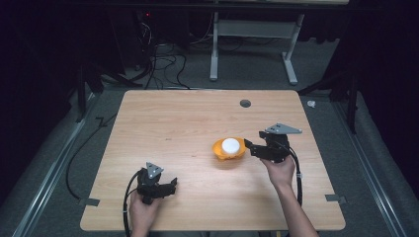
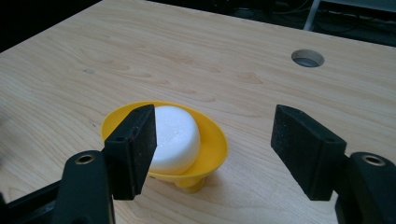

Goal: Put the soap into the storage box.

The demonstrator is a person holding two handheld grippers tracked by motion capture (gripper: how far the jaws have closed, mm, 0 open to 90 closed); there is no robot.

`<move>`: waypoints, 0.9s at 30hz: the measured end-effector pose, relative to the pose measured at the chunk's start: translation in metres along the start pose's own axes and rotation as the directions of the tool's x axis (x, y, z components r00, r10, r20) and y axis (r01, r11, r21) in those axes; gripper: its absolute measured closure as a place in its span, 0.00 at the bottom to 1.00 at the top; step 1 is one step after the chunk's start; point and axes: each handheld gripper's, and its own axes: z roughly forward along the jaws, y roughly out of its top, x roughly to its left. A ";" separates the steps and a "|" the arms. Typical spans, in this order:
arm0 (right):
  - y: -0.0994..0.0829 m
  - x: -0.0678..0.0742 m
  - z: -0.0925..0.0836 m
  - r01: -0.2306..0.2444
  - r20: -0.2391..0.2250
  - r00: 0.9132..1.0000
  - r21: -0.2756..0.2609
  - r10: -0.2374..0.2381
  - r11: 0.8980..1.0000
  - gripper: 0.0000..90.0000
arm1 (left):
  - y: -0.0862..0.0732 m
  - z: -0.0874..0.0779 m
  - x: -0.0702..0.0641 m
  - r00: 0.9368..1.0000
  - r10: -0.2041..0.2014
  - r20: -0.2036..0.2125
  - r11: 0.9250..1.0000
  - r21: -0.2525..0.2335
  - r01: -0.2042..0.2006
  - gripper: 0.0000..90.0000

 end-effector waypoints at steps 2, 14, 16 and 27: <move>-0.001 -0.001 -0.003 0.000 0.002 1.000 -0.003 0.000 1.000 0.36 | 0.000 0.000 0.000 1.000 0.000 0.000 1.000 0.000 0.000 0.17; -0.010 -0.009 -0.019 -0.013 0.017 1.000 -0.022 0.013 1.000 0.36 | 0.000 0.000 0.000 1.000 0.000 0.000 1.000 0.000 0.000 0.17; -0.012 -0.011 -0.022 -0.016 0.021 1.000 -0.025 0.017 1.000 0.36 | 0.000 0.000 0.000 1.000 0.001 0.001 1.000 0.000 -0.001 0.17; -0.024 -0.017 -0.037 -0.035 0.042 0.998 -0.041 0.037 0.999 0.36 | 0.000 0.000 0.000 1.000 0.001 0.001 1.000 0.000 -0.001 0.17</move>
